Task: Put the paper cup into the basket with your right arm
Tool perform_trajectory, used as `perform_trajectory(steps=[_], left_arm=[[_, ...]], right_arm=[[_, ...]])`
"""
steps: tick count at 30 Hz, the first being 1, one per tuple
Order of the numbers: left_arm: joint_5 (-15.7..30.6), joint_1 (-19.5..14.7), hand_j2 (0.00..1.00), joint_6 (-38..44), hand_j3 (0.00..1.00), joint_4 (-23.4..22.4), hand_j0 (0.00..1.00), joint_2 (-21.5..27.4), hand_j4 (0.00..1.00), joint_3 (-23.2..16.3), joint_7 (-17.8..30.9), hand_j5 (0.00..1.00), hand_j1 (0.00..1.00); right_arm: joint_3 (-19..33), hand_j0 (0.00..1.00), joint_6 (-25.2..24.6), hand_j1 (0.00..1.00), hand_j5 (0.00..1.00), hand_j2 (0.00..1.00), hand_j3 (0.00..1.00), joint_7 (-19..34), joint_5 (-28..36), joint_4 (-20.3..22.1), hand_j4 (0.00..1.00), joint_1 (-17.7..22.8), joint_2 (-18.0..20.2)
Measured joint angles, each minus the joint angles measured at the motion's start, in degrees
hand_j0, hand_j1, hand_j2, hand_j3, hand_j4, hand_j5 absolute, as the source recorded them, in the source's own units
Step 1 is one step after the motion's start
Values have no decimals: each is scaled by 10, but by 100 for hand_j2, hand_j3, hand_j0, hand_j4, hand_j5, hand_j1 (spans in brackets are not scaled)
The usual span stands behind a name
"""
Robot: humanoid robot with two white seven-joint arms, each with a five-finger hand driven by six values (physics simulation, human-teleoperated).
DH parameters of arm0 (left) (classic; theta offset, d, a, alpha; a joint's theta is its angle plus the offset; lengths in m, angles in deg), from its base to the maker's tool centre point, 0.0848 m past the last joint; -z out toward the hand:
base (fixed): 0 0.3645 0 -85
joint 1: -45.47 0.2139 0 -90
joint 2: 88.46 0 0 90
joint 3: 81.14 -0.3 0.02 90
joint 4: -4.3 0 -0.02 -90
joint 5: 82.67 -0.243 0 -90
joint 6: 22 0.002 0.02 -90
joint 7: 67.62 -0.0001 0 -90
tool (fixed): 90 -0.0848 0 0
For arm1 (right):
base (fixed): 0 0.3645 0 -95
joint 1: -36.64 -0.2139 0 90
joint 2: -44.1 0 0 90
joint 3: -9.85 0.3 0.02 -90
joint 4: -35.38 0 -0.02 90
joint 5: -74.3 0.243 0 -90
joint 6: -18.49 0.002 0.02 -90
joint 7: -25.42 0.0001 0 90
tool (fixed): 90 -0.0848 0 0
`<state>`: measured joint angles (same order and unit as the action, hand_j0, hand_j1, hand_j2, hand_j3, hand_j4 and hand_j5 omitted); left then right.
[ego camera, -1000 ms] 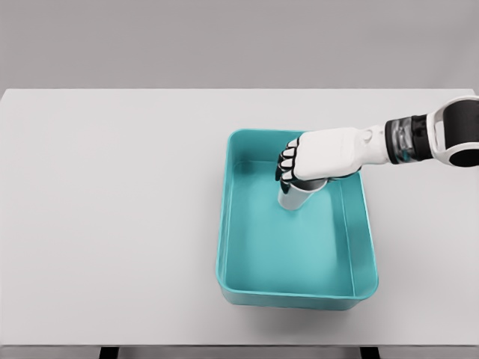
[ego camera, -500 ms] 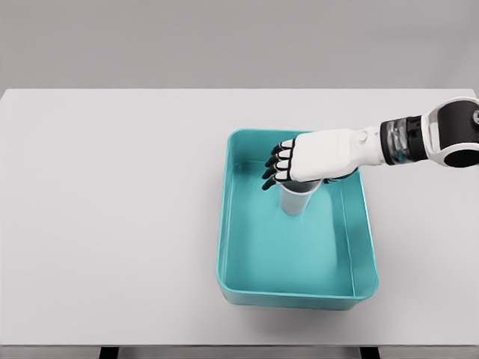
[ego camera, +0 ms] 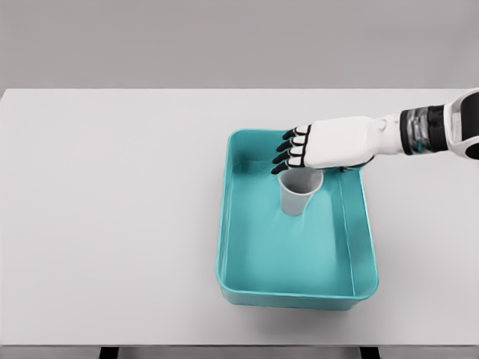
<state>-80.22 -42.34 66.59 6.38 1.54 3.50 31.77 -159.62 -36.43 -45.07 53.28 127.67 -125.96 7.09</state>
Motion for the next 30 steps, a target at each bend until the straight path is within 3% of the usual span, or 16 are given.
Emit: perform_trajectory(steps=[4, 8, 11, 15, 25, 30], left_arm=[[0, 0, 100, 0, 100, 0, 100, 0, 100, 0, 0, 100, 100], [0, 0, 100, 0, 100, 0, 100, 0, 100, 0, 0, 100, 100], [0, 0, 100, 0, 100, 0, 100, 0, 100, 0, 0, 100, 100], [0, 0, 100, 0, 100, 0, 100, 0, 100, 0, 0, 100, 100], [0, 0, 100, 0, 100, 0, 100, 0, 100, 0, 0, 100, 100], [0, 4, 100, 0, 100, -3, 100, 0, 100, 0, 0, 100, 100]], right_arm=[[43, 100, 0, 100, 100, 100, 100, 0, 2, -11, 100, 8, 36], [137, 100, 0, 100, 100, 100, 100, 0, 3, -45, 100, 66, 68], [170, 100, 0, 100, 100, 100, 100, -1, 24, -58, 100, 131, 107], [191, 100, 0, 100, 100, 100, 100, -2, 50, -63, 100, 142, 150], [196, 100, 0, 100, 100, 100, 100, 0, 58, -58, 100, 143, 151], [196, 100, 0, 100, 100, 100, 100, 1, 59, -57, 100, 143, 130]])
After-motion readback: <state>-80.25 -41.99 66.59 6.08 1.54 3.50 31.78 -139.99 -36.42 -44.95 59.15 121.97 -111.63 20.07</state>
